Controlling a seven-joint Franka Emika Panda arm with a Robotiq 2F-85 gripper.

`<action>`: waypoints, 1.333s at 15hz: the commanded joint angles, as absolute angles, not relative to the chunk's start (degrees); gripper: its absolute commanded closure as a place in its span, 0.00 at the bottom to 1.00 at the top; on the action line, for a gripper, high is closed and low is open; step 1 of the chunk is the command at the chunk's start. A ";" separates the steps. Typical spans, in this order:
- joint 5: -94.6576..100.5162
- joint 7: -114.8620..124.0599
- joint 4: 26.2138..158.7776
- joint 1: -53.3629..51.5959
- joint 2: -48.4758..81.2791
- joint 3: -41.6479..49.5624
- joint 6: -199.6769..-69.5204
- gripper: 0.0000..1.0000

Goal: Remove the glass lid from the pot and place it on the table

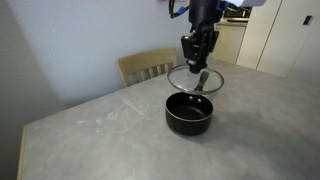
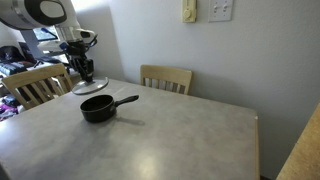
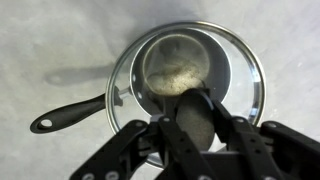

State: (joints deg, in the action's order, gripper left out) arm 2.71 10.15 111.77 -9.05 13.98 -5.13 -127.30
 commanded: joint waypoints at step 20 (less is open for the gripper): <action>5.56 -24.18 134.81 6.02 -2.04 7.15 -134.37 0.85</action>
